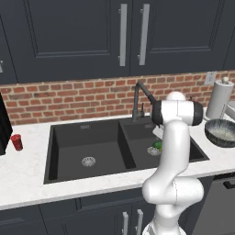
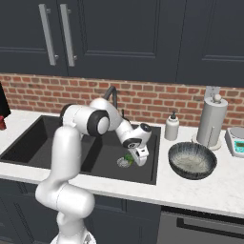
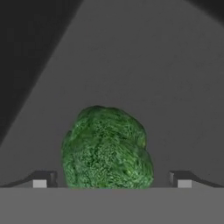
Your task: Pick the broccoli from the sink and place it in the bowl. Then pick the bowl and place it in the microwave. Then close the microwave door and press the start button.
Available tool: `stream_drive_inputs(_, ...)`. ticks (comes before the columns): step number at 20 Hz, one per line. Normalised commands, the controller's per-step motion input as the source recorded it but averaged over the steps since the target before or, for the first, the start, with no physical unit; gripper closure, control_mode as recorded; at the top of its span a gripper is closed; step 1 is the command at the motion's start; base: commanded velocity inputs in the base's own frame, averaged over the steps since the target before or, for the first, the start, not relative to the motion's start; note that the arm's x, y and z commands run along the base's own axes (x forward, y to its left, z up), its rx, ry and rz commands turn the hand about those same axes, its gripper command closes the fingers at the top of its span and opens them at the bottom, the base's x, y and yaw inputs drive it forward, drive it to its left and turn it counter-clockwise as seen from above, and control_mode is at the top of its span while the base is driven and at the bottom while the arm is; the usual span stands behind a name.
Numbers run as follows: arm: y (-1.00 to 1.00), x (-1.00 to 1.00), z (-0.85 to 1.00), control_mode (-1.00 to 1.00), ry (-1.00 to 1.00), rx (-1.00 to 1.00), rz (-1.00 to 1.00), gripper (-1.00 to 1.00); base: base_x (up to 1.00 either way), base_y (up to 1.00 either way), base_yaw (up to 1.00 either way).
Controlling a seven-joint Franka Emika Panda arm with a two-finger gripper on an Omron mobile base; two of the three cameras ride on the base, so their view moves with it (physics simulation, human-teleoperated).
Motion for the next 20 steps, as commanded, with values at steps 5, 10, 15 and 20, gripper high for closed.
stream_drive_inputs(5,0.0,0.05,-0.31,-1.0,0.0,0.0,0.0,-1.0,0.0,0.0,0.0)
stream_drive_inputs(10,0.01,0.02,-0.29,-1.0,-0.01,0.0,0.0,1.0,0.0,0.0,0.0)
stream_drive_inputs(15,0.0,0.0,-0.1,-1.0,-0.01,0.0,0.0,1.0,0.0,0.0,0.0)
stream_drive_inputs(20,0.0,-0.24,0.14,-1.0,-0.18,0.02,-0.03,1.0,0.0,0.0,0.0)
